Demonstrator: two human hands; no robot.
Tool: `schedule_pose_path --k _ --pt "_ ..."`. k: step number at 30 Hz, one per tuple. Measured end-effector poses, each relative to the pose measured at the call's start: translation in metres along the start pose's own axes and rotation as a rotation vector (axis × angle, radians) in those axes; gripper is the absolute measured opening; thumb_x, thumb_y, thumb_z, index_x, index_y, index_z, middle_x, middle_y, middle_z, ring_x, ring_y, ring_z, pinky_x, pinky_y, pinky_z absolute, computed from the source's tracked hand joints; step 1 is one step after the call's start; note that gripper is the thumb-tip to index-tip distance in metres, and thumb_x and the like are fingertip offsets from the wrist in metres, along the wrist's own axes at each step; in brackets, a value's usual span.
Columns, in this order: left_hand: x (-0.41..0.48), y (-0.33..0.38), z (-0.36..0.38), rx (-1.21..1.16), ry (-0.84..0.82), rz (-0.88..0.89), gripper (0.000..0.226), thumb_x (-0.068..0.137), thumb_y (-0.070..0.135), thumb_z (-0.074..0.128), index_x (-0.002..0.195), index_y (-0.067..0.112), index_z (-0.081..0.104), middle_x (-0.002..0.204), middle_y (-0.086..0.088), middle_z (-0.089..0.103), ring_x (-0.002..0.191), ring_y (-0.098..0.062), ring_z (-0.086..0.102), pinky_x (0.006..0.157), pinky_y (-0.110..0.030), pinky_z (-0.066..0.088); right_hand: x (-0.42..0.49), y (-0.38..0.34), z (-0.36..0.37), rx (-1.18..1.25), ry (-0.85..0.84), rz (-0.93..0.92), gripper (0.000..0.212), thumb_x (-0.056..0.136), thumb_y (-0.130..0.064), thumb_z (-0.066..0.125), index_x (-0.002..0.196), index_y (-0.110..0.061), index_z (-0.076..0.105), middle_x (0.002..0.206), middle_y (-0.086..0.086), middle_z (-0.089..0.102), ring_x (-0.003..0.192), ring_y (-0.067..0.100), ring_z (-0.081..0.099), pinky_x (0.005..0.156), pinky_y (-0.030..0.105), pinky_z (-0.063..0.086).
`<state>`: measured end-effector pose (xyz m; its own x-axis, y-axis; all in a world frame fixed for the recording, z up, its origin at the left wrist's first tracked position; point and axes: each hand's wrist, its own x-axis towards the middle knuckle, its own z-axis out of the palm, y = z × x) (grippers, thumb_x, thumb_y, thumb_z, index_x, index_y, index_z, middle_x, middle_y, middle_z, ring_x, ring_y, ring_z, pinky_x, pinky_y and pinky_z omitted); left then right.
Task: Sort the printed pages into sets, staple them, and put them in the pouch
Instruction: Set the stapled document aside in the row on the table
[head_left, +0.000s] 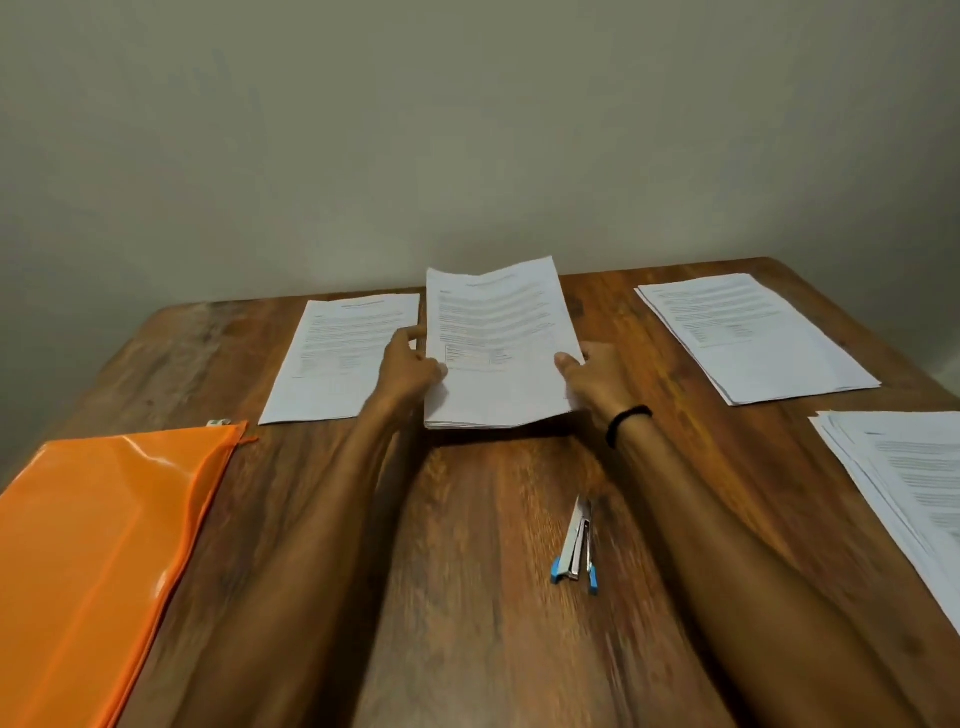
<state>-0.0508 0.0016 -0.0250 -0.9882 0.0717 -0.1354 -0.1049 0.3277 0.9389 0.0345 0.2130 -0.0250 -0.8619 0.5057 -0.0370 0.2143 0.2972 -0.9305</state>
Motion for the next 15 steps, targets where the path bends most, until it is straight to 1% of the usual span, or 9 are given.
schedule_pose_path --k 1,2,4,5,7,9,11,13,15 --pt "0.006 -0.001 0.005 0.051 0.015 0.031 0.060 0.089 -0.001 0.067 0.141 0.017 0.043 0.135 -0.008 0.059 0.115 -0.024 0.060 0.095 -0.035 0.055 0.010 0.002 0.004 -0.070 0.014 -0.010 0.010 0.099 -0.019 0.059 0.093 -0.015 0.067 0.107 0.006 0.073 0.086 0.019 0.069 0.070 0.033 0.059" --pt "0.012 -0.002 0.009 0.117 0.029 0.071 0.058 0.090 0.001 0.067 0.141 0.017 0.044 0.139 -0.009 0.056 0.120 -0.025 0.058 0.099 -0.036 0.054 0.018 0.005 0.008 -0.131 0.028 -0.016 0.012 0.099 -0.019 0.060 0.093 -0.014 0.069 0.107 0.008 0.074 0.087 0.021 0.069 0.070 0.033 0.057" --pt "0.020 -0.002 0.020 0.246 0.034 0.140 0.055 0.093 0.003 0.064 0.143 0.015 0.045 0.146 -0.008 0.051 0.128 -0.027 0.054 0.102 -0.033 0.048 0.030 0.010 0.016 -0.265 0.052 -0.035 0.017 0.098 -0.020 0.061 0.104 -0.006 0.070 0.109 0.010 0.073 0.088 0.024 0.068 0.067 0.029 0.053" --pt "0.023 -0.002 0.025 0.298 0.030 0.162 0.053 0.094 0.004 0.063 0.143 0.014 0.046 0.147 -0.008 0.050 0.129 -0.027 0.054 0.100 -0.029 0.047 0.034 0.013 0.020 -0.358 0.054 -0.046 0.020 0.098 -0.020 0.061 0.107 -0.005 0.069 0.109 0.010 0.072 0.087 0.025 0.068 0.067 0.029 0.054" --pt "0.025 -0.004 0.035 0.394 0.047 0.200 0.044 0.095 0.007 0.062 0.137 0.013 0.052 0.142 -0.007 0.055 0.123 -0.026 0.058 0.089 -0.022 0.046 0.039 0.020 0.027 -0.513 0.070 -0.055 0.023 0.097 -0.022 0.062 0.109 -0.003 0.069 0.110 0.014 0.071 0.090 0.029 0.068 0.076 0.037 0.059" --pt "0.024 -0.009 0.042 0.494 0.074 0.219 0.035 0.094 0.013 0.065 0.128 0.013 0.056 0.136 -0.009 0.057 0.114 -0.025 0.059 0.083 -0.021 0.045 0.041 0.025 0.030 -0.559 0.099 -0.038 0.026 0.097 -0.025 0.063 0.108 -0.003 0.069 0.111 0.016 0.069 0.093 0.030 0.066 0.082 0.041 0.059" --pt "0.017 -0.016 0.045 0.614 0.131 0.204 0.036 0.093 0.019 0.067 0.126 0.012 0.053 0.135 -0.011 0.050 0.116 -0.025 0.053 0.090 -0.025 0.045 0.036 0.025 0.030 -0.592 0.122 -0.006 0.034 0.098 -0.033 0.061 0.113 -0.003 0.067 0.121 0.017 0.062 0.104 0.031 0.060 0.089 0.040 0.055" --pt "0.007 -0.027 0.045 0.703 0.208 0.250 0.043 0.093 0.026 0.068 0.129 0.011 0.051 0.138 -0.012 0.046 0.121 -0.025 0.047 0.098 -0.030 0.044 0.023 0.021 0.026 -0.689 0.140 0.021 0.050 0.097 -0.044 0.059 0.127 -0.004 0.059 0.131 0.020 0.051 0.118 0.033 0.051 0.096 0.041 0.048" --pt "-0.003 -0.038 0.046 0.721 0.228 0.308 0.048 0.095 0.035 0.064 0.134 0.013 0.050 0.144 -0.011 0.045 0.128 -0.026 0.043 0.104 -0.036 0.042 0.007 0.016 0.018 -0.775 0.099 0.083 0.065 0.093 -0.055 0.060 0.136 -0.008 0.051 0.136 0.020 0.047 0.123 0.035 0.048 0.098 0.043 0.046"
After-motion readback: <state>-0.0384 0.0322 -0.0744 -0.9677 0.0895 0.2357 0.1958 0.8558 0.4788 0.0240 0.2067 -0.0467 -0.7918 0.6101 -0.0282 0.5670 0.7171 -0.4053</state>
